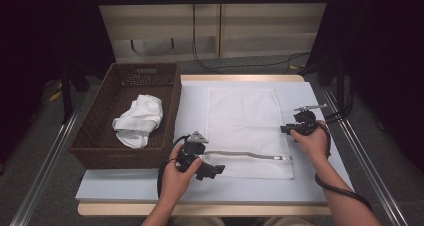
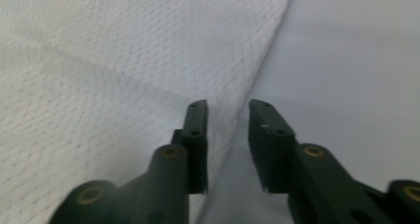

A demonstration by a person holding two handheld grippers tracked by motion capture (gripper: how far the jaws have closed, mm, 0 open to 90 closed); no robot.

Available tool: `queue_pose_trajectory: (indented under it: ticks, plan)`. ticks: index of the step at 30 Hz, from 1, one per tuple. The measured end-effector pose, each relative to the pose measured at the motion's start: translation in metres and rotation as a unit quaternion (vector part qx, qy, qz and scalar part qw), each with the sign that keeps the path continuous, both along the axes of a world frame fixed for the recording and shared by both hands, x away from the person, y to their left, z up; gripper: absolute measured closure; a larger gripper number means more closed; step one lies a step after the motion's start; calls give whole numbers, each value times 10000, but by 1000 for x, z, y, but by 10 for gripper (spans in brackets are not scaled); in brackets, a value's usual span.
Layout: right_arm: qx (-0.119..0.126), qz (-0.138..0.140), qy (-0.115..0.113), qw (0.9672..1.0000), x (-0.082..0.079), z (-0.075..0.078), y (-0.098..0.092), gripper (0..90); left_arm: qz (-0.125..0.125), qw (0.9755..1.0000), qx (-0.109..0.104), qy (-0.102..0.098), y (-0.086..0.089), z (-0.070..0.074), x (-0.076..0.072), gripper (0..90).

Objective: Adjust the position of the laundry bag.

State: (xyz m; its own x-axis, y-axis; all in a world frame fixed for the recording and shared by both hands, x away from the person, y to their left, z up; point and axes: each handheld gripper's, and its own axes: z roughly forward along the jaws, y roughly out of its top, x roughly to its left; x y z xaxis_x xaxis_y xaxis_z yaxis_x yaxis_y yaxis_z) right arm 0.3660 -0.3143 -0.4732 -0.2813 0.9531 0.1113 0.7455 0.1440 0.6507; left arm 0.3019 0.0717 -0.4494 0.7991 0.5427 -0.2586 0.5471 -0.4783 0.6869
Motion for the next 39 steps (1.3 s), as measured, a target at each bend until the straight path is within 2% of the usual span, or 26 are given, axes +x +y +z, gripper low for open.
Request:
queue_pose_trajectory:
  ticks: [3,5,6,8,10,11,13,16,27,29,30,33,39]
  plan:
    - [49,80,-62,9999,-6,2,-1,562,-4,10000,-28,22,-1,0,1,19]
    - [31,73,-67,9999,-8,4,-1,547,-2,10000,-15,32,-1,0,1,19]
    - [14,137,-134,9998,-14,6,-1,487,-20,10000,5,44,-2,1,2,19]
    - [44,202,-167,9996,-19,8,-1,437,-5,10000,-12,32,-4,0,2,19]
    - [85,230,-203,9995,-22,9,-1,429,7,10000,-5,41,-5,0,2,19]
    - [45,309,-249,9992,-30,11,0,401,-24,10000,8,38,-6,0,3,19]
    - [112,280,-300,9991,-36,13,0,381,-57,9999,37,79,-8,1,3,19]
    - [110,343,-323,9988,-45,14,0,344,-70,10000,15,39,-12,0,2,19]
    - [219,459,-334,9981,-65,13,0,259,-83,9999,3,124,-18,-1,4,19]
    - [186,467,-361,9981,-70,15,0,252,-126,9998,27,150,-19,-1,4,19]
    - [157,515,-419,9977,-71,15,-1,247,-96,9998,-48,193,-20,-1,4,19]
    - [189,516,-392,9977,-76,15,0,235,-113,9997,-43,196,-21,0,5,19]
    - [130,600,-488,9969,-89,14,3,232,-160,9996,-88,220,-33,1,6,19]
